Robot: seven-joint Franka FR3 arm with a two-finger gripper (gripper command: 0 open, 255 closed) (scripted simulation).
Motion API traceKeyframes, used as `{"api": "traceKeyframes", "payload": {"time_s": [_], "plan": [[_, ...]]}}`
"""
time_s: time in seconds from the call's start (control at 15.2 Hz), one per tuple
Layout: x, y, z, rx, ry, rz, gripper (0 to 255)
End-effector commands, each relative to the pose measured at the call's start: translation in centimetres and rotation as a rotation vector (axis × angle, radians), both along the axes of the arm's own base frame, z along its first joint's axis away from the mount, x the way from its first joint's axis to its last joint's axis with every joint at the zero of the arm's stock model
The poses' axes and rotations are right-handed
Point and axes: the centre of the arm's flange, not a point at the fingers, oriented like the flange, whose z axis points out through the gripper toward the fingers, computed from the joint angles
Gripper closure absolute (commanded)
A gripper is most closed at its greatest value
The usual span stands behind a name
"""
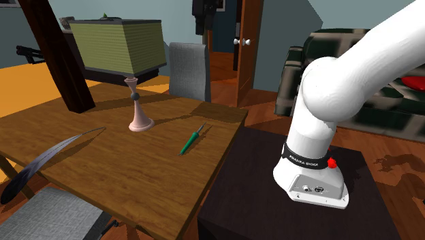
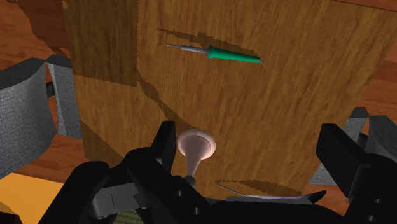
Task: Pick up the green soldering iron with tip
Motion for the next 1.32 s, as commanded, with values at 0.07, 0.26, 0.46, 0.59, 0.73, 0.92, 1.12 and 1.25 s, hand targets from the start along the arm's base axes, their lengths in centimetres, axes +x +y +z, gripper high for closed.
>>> {"api": "traceKeyframes", "payload": {"time_s": [0.07, 0.26, 0.46, 0.59, 0.73, 0.92, 1.12, 1.25], "plan": [[0.4, -0.4, -1.2, 0.0, 0.009, 0.033, 0], [1.7, -1.4, -5.0, 0.001, 0.036, 0.13, 0], [3.0, -2.2, -8.7, 0.002, 0.064, 0.228, 0], [3.8, -2.7, -11.2, 0.003, 0.082, 0.293, 0], [4.7, -3.2, -13.8, 0.003, 0.1, 0.358, 0], [5.9, -3.8, -17.6, 0.004, 0.128, 0.456, 0], [7.0, -4.2, -21.5, 0.005, 0.155, 0.553, 0], [7.7, -4.5, -24.1, 0.005, 0.173, 0.619, 0]]}}
